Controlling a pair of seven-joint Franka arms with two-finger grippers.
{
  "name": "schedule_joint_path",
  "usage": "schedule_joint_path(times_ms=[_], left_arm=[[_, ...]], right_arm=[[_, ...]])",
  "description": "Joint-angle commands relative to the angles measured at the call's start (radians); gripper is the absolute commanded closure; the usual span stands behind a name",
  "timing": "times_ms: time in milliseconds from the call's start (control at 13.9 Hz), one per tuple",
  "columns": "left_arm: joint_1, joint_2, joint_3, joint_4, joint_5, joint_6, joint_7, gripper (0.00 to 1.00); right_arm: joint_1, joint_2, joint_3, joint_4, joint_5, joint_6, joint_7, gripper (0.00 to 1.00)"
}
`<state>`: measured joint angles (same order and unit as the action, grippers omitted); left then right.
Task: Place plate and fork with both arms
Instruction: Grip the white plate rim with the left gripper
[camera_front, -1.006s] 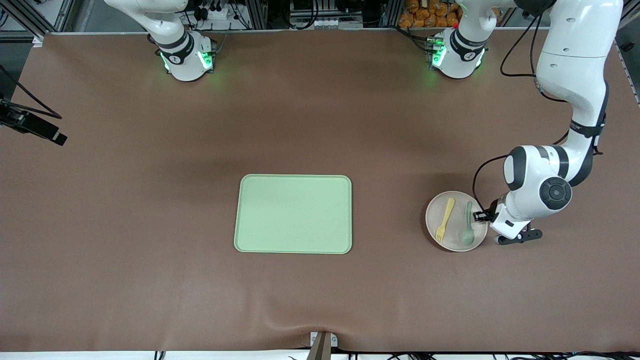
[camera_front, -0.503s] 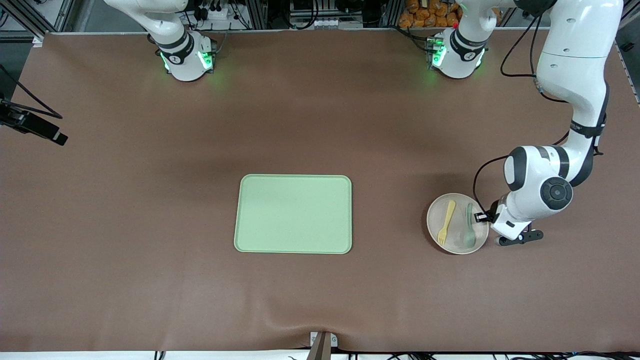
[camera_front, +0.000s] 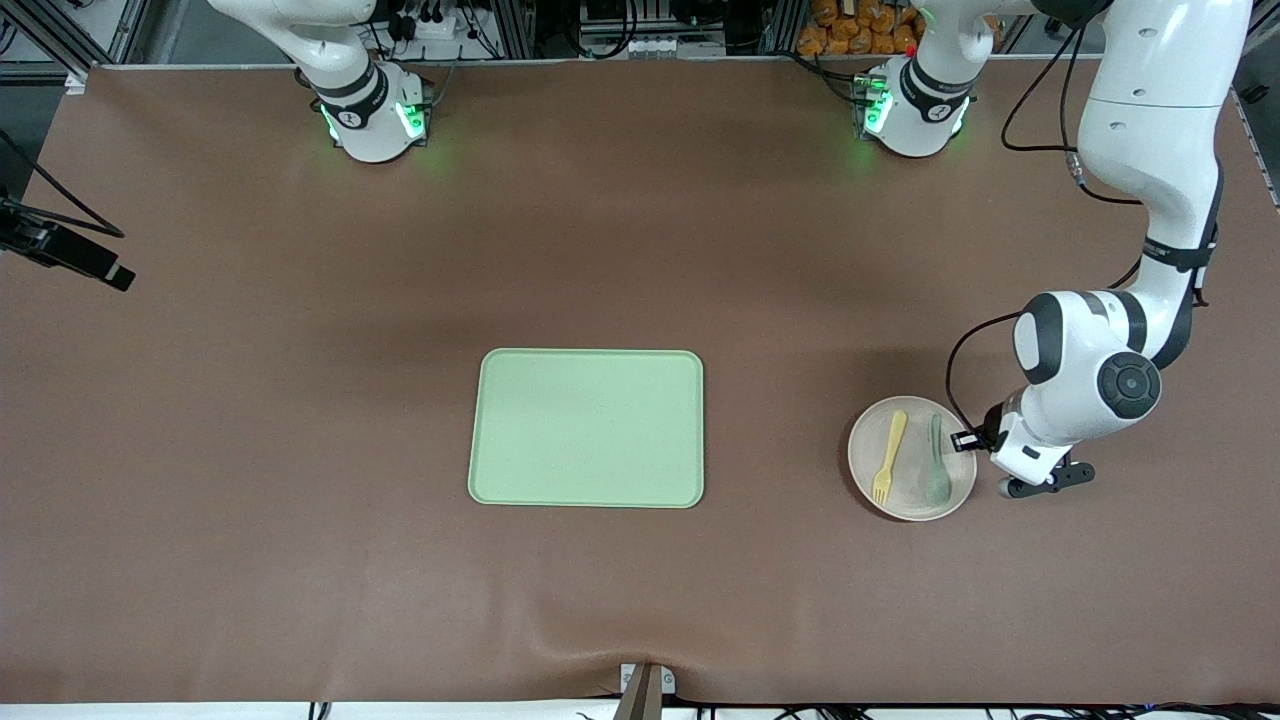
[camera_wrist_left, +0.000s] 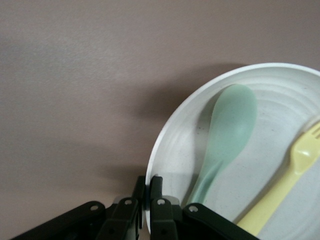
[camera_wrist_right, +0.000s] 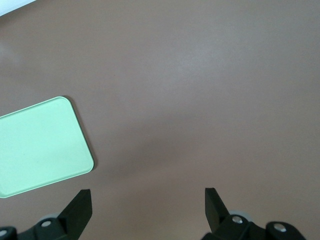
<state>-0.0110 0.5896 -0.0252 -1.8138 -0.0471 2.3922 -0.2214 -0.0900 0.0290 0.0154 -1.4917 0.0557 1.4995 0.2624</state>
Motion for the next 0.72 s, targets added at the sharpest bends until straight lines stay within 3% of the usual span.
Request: schedule_joint_path(times_ms=[0, 647], left_arm=[[0.0, -0.024, -0.013, -0.009, -0.045, 0.004, -0.012, 1.0], [0.006, -0.063, -0.041, -0.004, -0.2, -0.018, -0.01, 1.0]], right_arm=[[-0.025, -0.012, 0.012, -0.013, 0.018, -0.004, -0.012, 0.0], [-0.037, -0.012, 0.012, -0.013, 0.023, -0.002, -0.012, 0.0]])
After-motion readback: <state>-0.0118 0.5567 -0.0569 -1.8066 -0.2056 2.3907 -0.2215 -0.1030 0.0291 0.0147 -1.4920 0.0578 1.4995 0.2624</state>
